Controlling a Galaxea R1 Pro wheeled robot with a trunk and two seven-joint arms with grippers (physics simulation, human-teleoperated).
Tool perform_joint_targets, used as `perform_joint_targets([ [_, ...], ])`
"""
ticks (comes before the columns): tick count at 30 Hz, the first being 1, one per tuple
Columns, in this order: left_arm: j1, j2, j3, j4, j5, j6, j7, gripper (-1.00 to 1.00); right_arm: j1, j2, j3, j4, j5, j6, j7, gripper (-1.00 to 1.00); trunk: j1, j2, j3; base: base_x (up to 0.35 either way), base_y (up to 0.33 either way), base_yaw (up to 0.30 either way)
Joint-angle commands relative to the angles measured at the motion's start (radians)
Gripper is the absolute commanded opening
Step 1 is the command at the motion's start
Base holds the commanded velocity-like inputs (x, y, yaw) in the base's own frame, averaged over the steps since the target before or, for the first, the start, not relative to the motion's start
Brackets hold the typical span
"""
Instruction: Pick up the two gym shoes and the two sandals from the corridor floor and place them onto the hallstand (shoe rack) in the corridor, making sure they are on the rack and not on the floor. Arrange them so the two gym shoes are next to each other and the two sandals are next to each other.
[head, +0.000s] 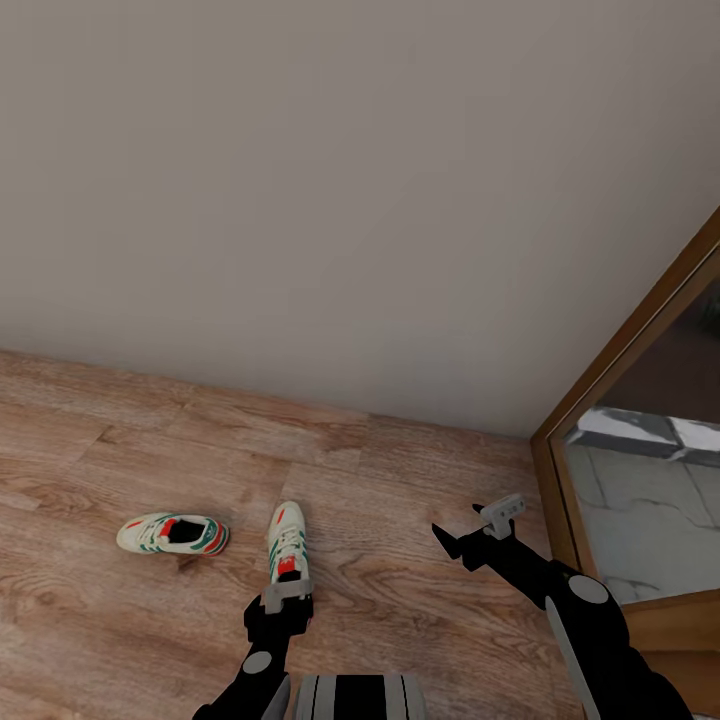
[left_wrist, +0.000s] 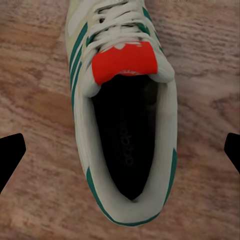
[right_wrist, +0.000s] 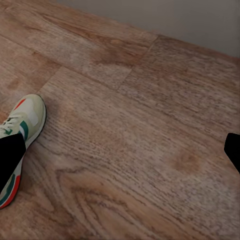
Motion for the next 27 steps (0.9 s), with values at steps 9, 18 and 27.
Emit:
perform_joint_targets([
  [9, -0.001, 0.0, -0.004, -0.005, 0.006, -0.004, 0.006, 1.0, 0.0, 0.0, -0.002, -0.002, 0.009, 0.004, 0.008, 1.0, 0.0, 0.0, -0.001, 0.0, 0.0, -0.001],
  [18, 0.0, 0.0, -0.004, -0.007, 0.004, -0.004, 0.008, 1.0, 0.0, 0.001, -0.002, -0.002, 0.009, 0.003, 0.008, 1.0, 0.002, -0.001, -0.023, 0.0, 0.0, 0.0],
  [27, -0.001, 0.0, -0.008, -0.013, -0.003, -0.026, 0.009, 1.0, 0.0, 0.0, -0.002, -0.002, 0.009, 0.003, 0.008, 1.0, 0.005, -0.003, -0.058, 0.0, 0.0, 0.0],
])
